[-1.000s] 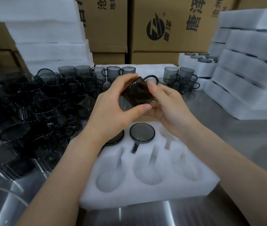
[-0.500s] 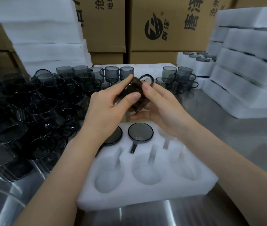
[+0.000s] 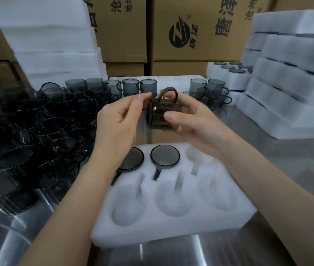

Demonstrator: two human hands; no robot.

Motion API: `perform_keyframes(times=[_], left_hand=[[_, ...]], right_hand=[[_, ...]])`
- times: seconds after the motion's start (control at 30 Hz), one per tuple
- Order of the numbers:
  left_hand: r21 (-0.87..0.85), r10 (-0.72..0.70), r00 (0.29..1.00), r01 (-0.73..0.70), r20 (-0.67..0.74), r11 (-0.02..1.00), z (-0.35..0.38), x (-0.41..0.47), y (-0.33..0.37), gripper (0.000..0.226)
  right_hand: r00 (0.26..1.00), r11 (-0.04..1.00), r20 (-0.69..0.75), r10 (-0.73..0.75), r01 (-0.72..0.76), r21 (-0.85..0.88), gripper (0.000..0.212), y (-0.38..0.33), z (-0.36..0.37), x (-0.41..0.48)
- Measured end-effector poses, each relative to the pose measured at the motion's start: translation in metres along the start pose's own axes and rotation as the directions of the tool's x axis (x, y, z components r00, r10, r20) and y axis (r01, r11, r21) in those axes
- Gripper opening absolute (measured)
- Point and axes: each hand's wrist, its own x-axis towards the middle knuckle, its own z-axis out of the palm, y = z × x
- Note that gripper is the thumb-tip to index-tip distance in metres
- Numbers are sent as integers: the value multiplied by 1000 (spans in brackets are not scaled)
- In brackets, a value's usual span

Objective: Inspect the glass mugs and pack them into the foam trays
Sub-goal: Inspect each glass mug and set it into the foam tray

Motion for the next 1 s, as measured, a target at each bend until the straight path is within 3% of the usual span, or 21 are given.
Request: perform_keyframes(times=[0.1,0.17,0.27,0.4,0.57,0.7,1.0], left_hand=[[-41,-82,996,80,-30,996,-2,2,-5,22],[-47,-134,991,133,-20,990,-2,4,-7,19],[-34,-183,982,184,37,982,-1,5,-9,21],[12,-197,977,196,77,980,-1,4,-10,22],[44,-208,974,205,87,978,-2,4,-9,22],[65,-212,972,207,98,976,-2,4,-9,22],[82,-217,970,209,106,974,-2,4,-9,23]], right_hand=[[999,945,-24,-30,20,-328,50,-22,-14,-7],[998,866,60,-4,33,-499,55,-39,-24,-18],[968,784,219,119,44,-619,60,-56,-31,-36],[965,474,205,164,105,-874,63,-61,-31,-50],[959,395,113,259,2,-919,68,-61,-20,-53],[956,350,94,277,-9,-937,55,-63,-15,-53],[948,291,46,316,-51,-955,52,-59,-18,-54]])
